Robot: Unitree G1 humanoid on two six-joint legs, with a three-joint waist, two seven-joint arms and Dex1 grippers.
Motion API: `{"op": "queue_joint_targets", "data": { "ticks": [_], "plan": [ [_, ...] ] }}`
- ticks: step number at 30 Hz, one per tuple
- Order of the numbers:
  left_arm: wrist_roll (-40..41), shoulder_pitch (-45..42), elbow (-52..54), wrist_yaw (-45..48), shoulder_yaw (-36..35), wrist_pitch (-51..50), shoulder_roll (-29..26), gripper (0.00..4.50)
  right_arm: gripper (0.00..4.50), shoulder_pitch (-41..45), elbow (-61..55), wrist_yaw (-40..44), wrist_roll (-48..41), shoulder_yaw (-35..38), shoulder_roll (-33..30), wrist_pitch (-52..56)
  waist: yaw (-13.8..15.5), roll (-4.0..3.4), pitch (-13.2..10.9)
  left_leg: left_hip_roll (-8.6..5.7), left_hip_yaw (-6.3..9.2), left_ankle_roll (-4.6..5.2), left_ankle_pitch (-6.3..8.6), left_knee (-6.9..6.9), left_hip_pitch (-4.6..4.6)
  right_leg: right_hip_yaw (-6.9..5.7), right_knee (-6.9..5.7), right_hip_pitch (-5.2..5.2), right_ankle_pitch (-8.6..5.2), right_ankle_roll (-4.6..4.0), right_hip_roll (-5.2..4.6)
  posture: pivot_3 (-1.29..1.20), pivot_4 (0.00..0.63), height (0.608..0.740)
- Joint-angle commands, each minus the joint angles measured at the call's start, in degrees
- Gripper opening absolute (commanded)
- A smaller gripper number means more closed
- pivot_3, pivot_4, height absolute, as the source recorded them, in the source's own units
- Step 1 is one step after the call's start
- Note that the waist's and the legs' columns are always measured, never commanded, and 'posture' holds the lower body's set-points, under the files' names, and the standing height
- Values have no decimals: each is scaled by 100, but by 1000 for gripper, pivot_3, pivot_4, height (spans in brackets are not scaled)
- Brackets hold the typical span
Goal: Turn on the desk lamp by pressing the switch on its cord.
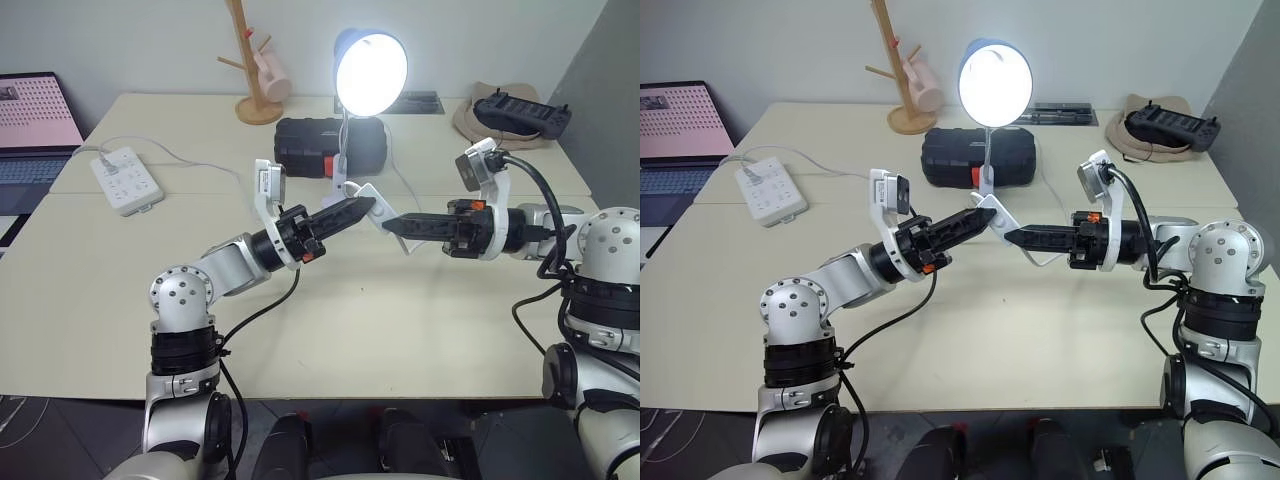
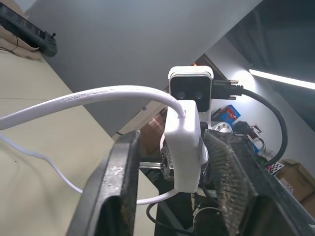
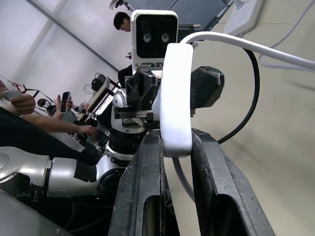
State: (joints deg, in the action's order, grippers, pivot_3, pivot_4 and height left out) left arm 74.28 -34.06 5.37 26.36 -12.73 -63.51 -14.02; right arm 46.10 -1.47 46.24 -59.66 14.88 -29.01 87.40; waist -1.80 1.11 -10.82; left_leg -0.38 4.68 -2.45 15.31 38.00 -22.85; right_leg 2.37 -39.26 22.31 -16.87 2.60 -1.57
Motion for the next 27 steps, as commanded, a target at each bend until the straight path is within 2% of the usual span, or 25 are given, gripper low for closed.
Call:
{"op": "queue_joint_targets", "data": {
  "ticks": [1, 5, 7, 10, 13, 15, 17, 21, 26, 27],
  "plan": [
    [338, -9, 170, -107, -133, -52, -114, 3178, 391, 2, -92, 100, -110, -5, -114, -188, 0, 0, 0, 0, 0, 0, 0, -1, 0, 0, 1, 0, 0, 0, 0, 0, 150, 740],
    [602, 118, 332, -249, -272, -124, -323, 3984, 391, -49, -85, 151, 16, -152, -174, -422, -3, 0, 0, 3, 5, 0, 0, -2, 0, 0, 4, 0, 0, 0, 0, 0, 150, 740],
    [649, 304, 564, -198, -355, -227, -692, 4484, 391, -66, -38, 166, 286, -356, -246, -785, -11, 0, 0, 3, 6, 0, 0, -4, 0, 1, 7, 0, 0, 0, 1, 0, 150, 740],
    [336, 676, 979, 108, -461, -254, -1498, 4495, 391, -81, 21, 179, 1080, -982, -350, -1695, -59, 0, 0, 2, 4, 0, 0, -7, 1, 6, 12, 2, 0, 0, 13, 0, 150, 740],
    [-582, 1071, 1594, 780, -133, 141, -2471, 4495, 391, -111, 142, 404, 2189, -1905, -530, -2972, -61, -3, -2, 5, 6, -1, 1, -12, 2, 5, 16, 4, 0, 0, 20, 0, 150, 740],
    [-1805, 1285, 1896, 1287, 359, 917, -3259, 4495, 391, -72, 463, 580, 3430, -2955, -713, -4238, -61, -4, -2, 4, -1, -1, 0, -12, 2, 4, 20, 2, 0, 0, 21, 0, 150, 740],
    [-2794, 1374, 1920, 1634, 799, 1657, -3735, 4495, 391, 16, 819, 809, 4285, -3667, -797, -5178, -39, -5, -3, 0, -7, -2, 0, -13, 4, 5, 24, 1, 0, 0, 21, 0, 150, 740],
    [-3542, 1442, 1810, 1987, 1104, 2360, -3931, 4495, 391, 172, 1465, 1104, 5066, -4171, -687, -6211, 8, -12, -11, 4, -17, -4, -1, -16, 0, 1, 30, 2, -1, -1, 20, 0, 150, 740],
    [-3813, 1504, 1746, 2144, 1080, 2584, -3813, 4495, 391, 324, 2432, 1204, 5857, -4456, -446, -7220, 0, -14, -13, 16, -4, -4, -1, -16, -3, 4, 29, 6, -1, -2, 16, 0, 150, 740],
    [-3836, 1522, 1748, 2148, 1058, 2592, -3798, 4500, 738, 345, 2578, 1247, 5936, -4456, -418, -7337, -2, -14, -12, 18, -3, -4, 0, -16, -2, 3, 29, 6, -1, -2, 16, 0, 150, 740]
  ]
}}
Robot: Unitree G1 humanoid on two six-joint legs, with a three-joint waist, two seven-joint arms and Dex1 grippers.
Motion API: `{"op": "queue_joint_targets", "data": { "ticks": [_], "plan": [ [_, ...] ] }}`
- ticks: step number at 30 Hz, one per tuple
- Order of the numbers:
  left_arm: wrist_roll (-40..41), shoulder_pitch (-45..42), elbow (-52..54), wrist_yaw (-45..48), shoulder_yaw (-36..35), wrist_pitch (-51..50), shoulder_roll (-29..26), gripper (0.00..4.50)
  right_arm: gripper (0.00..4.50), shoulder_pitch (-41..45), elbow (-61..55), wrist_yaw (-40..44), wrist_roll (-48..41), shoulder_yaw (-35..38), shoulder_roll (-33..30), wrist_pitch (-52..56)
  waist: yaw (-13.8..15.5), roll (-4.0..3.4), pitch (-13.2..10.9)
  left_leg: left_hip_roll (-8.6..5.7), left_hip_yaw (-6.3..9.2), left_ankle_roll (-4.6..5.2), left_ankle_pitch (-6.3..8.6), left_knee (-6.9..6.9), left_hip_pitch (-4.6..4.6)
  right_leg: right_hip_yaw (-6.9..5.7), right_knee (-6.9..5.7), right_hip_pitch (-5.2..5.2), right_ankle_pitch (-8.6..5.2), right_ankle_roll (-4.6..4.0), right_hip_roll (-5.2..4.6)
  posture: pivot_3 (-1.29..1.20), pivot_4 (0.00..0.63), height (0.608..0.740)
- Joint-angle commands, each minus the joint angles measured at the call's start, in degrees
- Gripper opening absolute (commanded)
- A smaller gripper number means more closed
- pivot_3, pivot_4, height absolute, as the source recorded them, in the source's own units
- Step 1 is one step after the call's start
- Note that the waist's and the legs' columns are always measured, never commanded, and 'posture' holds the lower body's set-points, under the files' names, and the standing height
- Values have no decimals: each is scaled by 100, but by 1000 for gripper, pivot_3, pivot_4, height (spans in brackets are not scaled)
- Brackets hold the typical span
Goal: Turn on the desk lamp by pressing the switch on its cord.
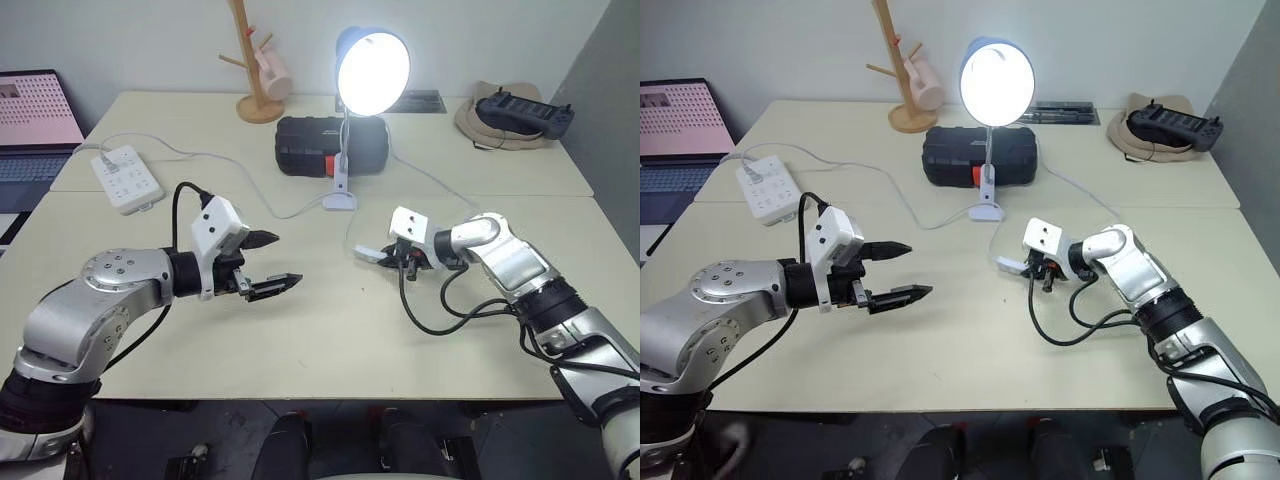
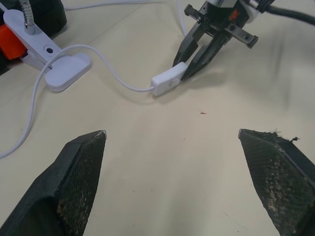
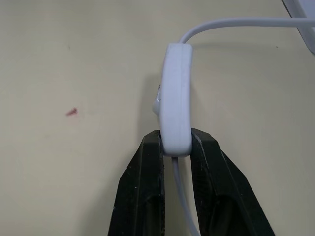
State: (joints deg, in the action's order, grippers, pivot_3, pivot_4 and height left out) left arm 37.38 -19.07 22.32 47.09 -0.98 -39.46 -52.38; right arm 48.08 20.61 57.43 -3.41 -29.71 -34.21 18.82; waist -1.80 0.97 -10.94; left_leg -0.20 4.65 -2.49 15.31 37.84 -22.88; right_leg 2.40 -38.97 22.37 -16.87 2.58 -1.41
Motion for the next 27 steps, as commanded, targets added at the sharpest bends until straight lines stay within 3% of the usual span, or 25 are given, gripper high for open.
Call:
{"op": "queue_joint_targets", "data": {
  "ticks": [1, 8, 16, 20, 27],
  "plan": [
    [-160, 33, 61, 77, -133, 184, 54, 4500, 1097, 162, 486, 169, 380, 18, 124, -585, -3, 0, 0, 0, 0, 0, 0, 0, 2, 0, 0, -1, 0, 0, 0, 0, 150, 740],
    [-283, -78, -73, 202, -107, 96, 75, 4500, 2630, -79, 87, 729, 198, 500, -115, -504, 2, 0, 0, 1, 13, 2, 1, 2, 2, -3, -4, -5, 1, 0, -2, 0, 150, 740],
    [-452, -542, -595, 448, -48, 117, 56, 4500, 4450, -912, -2193, 1088, -568, 1520, -1055, 763, 16, -3, -4, -2, 21, 3, 1, 3, -2, -9, -6, -5, 1, 0, -12, 0, 150, 740],
    [-787, -1058, -1256, 1128, 153, 389, -286, 4500, 4490, -1910, -3606, 500, -1042, 2918, -1492, 1441, 19, -2, -5, -6, 24, 3, 1, 3, -4, -17, -5, -8, 0, 0, -8, 0, 150, 740],
    [-1222, -1595, -2159, 1905, 401, 796, -417, 4500, 4490, -2859, -5044, -110, -1684, 3786, -1585, 2651, 2, -3, -6, -11, 7, 3, 1, 2, 0, -10, -5, -9, 0, 1, 1, 0, 150, 740]
  ]
}}
